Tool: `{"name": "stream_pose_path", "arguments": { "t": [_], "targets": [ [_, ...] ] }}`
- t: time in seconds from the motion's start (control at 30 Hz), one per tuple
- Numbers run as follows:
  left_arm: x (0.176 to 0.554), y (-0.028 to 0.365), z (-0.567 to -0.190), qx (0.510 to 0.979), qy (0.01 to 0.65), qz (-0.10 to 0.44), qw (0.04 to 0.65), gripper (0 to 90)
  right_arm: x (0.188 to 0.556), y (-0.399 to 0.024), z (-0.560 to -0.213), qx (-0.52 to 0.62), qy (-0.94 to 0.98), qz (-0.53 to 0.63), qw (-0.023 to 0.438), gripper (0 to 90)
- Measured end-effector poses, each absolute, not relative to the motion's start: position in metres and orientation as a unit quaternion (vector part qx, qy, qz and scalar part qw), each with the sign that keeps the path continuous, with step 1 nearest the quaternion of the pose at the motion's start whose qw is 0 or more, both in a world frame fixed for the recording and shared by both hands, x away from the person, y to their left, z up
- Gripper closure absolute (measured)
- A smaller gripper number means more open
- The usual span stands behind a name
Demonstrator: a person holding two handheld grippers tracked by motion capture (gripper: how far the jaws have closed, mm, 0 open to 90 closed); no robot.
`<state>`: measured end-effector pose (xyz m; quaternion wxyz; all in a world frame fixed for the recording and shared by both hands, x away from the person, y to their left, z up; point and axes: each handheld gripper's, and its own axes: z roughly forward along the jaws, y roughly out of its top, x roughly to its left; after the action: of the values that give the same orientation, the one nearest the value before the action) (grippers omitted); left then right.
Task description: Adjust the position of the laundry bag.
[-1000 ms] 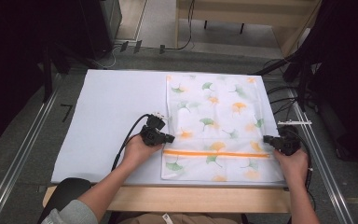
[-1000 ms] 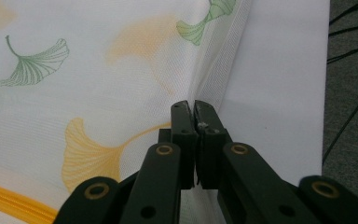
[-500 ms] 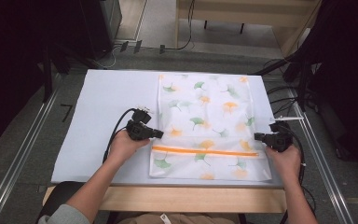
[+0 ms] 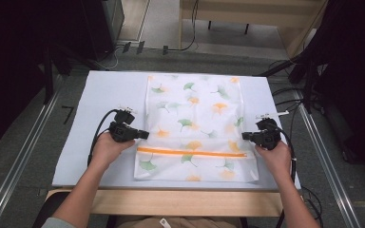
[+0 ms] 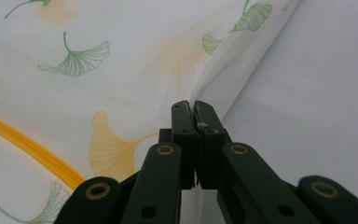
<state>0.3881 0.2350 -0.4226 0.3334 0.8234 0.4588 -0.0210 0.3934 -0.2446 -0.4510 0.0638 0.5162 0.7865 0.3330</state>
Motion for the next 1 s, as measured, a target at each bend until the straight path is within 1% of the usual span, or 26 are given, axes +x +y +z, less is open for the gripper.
{"name": "stream_pose_path", "arguments": {
  "t": [0.17,0.27,0.47,0.77,0.8,0.83,1.0],
  "targets": [
    [0.386,0.249,-0.421,0.824,0.47,-0.005,0.315,90.0,0.396,-0.23,-0.449,0.503,0.795,0.336,0.052,89.5],
    [0.385,0.262,-0.419,0.812,0.484,-0.007,0.325,90.0,0.396,-0.221,-0.448,0.495,0.8,0.337,0.048,89.2],
    [0.382,0.281,-0.418,0.805,0.501,-0.001,0.319,89.9,0.399,-0.202,-0.448,0.474,0.812,0.338,0.044,89.4],
    [0.381,0.293,-0.424,0.799,0.515,0.002,0.311,89.0,0.401,-0.185,-0.447,0.457,0.824,0.333,0.04,89.2],
    [0.381,0.293,-0.424,0.8,0.515,0.002,0.309,87.6,0.401,-0.184,-0.448,0.459,0.823,0.332,0.037,88.5],
    [0.38,0.293,-0.423,0.799,0.514,0.002,0.311,84.3,0.402,-0.185,-0.448,0.459,0.824,0.33,0.037,87.2],
    [0.376,0.294,-0.418,0.797,0.504,0.021,0.332,64.8,0.401,-0.19,-0.444,0.463,0.818,0.336,0.051,71.7]
  ]
}}
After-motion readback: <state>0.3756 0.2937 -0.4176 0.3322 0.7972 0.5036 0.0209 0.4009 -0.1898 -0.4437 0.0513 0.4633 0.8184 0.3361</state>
